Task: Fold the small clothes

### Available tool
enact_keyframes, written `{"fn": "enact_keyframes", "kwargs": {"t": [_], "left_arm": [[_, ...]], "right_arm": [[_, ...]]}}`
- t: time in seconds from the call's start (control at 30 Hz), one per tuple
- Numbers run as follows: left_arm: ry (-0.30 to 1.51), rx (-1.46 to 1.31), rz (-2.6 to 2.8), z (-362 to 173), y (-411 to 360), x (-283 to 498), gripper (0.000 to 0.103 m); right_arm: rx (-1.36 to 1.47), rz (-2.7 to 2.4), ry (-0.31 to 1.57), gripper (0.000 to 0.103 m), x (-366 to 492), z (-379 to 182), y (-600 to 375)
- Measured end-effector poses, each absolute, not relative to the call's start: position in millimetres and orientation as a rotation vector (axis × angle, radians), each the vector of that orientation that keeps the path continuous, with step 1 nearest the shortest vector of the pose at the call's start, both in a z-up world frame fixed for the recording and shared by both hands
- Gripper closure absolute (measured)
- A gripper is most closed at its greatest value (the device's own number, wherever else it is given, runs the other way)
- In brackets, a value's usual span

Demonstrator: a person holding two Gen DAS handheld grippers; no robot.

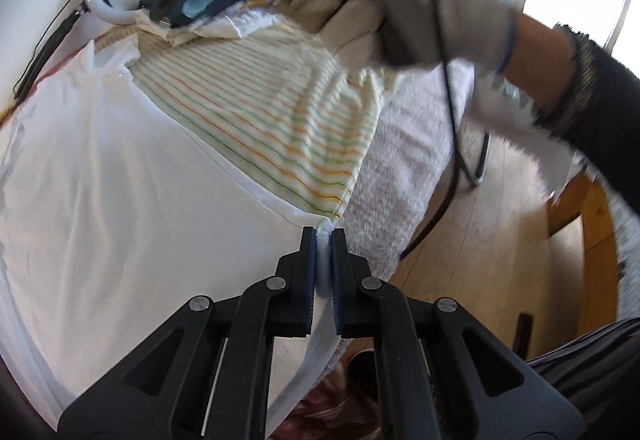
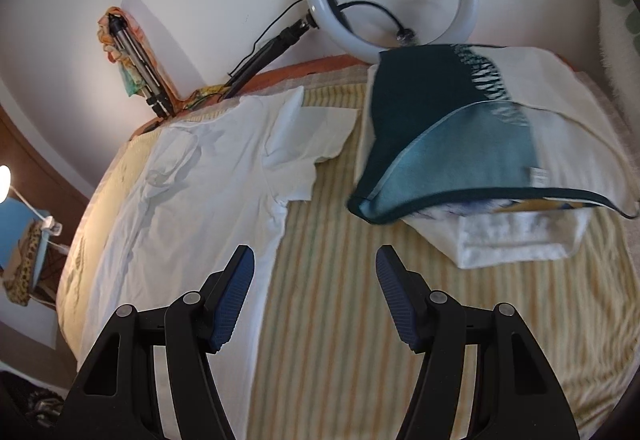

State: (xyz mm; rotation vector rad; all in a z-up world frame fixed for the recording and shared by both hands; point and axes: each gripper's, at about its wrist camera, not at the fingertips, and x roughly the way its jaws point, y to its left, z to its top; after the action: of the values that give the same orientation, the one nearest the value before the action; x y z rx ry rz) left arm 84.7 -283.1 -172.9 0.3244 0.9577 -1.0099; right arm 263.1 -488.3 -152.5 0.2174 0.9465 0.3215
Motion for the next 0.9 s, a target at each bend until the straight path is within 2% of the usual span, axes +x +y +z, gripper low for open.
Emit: {"fn": "enact_keyframes", "kwargs": {"t": [0.3, 0.73, 0.77, 0.8, 0.83, 0.87, 0.9], "left_arm": [[0.996, 0.180, -1.046, -165, -256, 94, 0.099], [0.973, 0.148, -1.036, -170, -253, 95, 0.099], [0.971, 0.144, -1.036, -170, -253, 96, 0.099], [0.971, 0.140, -1.039, -171, -254, 97, 0.099], [0.969, 0.139, -1.043, -171, -255, 96, 0.099], [0.968, 0.141, -1.048, -172, -255, 96, 0.099], [0.967, 0.143, -1.053, -173, -256, 95, 0.099]], "right_arm": [[0.234, 0.286, 1.090, 0.040, 311, -193, -461], [0.354, 0.274, 1.042, 0.040, 343, -196, -457], [0.351, 0.274, 1.039, 0.044, 347, -196, -454], [0.344, 0.273, 1.037, 0.059, 349, -197, -450], [0.333, 0.271, 1.037, 0.069, 352, -198, -446], [0.330, 0.270, 1.048, 0.096, 356, -199, -444], [0.335, 0.266, 1.057, 0.097, 359, -199, -443]]}}
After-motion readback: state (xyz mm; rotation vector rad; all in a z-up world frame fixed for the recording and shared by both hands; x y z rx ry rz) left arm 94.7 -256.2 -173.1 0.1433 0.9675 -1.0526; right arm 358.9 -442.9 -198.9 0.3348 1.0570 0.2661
